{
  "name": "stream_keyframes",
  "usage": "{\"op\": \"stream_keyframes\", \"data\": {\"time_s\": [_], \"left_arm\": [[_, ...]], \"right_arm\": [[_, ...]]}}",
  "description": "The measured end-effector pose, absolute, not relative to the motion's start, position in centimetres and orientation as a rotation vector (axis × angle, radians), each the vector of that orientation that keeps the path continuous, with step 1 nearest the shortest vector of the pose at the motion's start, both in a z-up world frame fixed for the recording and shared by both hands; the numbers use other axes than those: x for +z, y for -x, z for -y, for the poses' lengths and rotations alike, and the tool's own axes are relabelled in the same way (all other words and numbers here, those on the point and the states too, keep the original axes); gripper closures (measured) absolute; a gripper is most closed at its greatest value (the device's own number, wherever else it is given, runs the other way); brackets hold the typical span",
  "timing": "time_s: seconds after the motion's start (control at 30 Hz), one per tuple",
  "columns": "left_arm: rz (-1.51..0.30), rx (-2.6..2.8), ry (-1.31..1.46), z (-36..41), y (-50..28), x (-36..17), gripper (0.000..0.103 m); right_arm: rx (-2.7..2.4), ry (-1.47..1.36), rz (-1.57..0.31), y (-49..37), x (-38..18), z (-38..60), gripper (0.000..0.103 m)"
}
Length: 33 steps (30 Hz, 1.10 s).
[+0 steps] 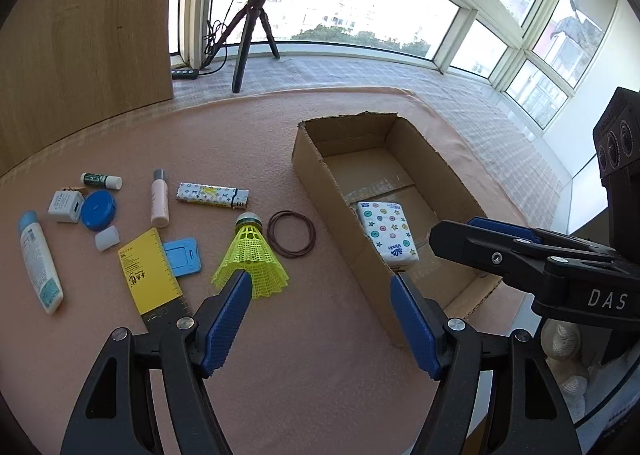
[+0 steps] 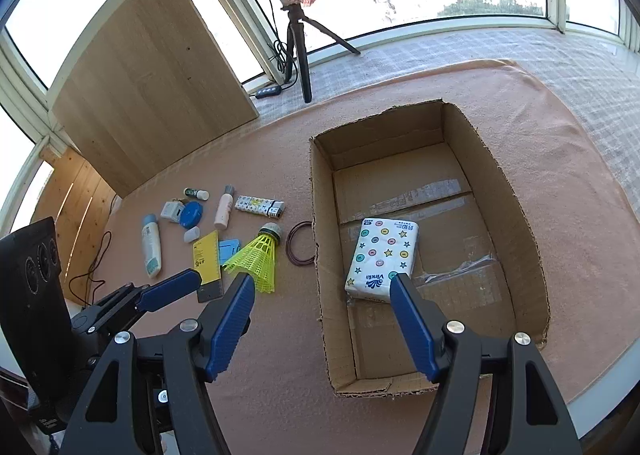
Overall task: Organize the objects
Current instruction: 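Move the left tool back and grasp the yellow ruler card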
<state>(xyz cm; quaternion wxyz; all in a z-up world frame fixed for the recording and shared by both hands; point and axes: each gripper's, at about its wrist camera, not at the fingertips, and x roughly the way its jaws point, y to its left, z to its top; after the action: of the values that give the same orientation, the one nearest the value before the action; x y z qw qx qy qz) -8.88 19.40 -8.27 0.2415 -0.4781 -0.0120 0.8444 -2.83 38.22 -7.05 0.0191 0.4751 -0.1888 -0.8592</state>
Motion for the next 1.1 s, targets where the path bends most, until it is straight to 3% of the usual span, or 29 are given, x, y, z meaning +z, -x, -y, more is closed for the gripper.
{"op": "stream_keyframes", "data": {"time_s": [0.47,1.1], "left_arm": [[0.192,2.516,1.62,-7.8,13.4,-14.0,0.026],[0.057,2.49,1.8,-10.8,16.5,-19.0,0.022]], "right_arm": [[-2.688,-1.467,0.473,2.2,-7.3,-34.4,0.037],[-2.735,-1.506,0.584,1.2,-8.6,-38.6,0.037]]}}
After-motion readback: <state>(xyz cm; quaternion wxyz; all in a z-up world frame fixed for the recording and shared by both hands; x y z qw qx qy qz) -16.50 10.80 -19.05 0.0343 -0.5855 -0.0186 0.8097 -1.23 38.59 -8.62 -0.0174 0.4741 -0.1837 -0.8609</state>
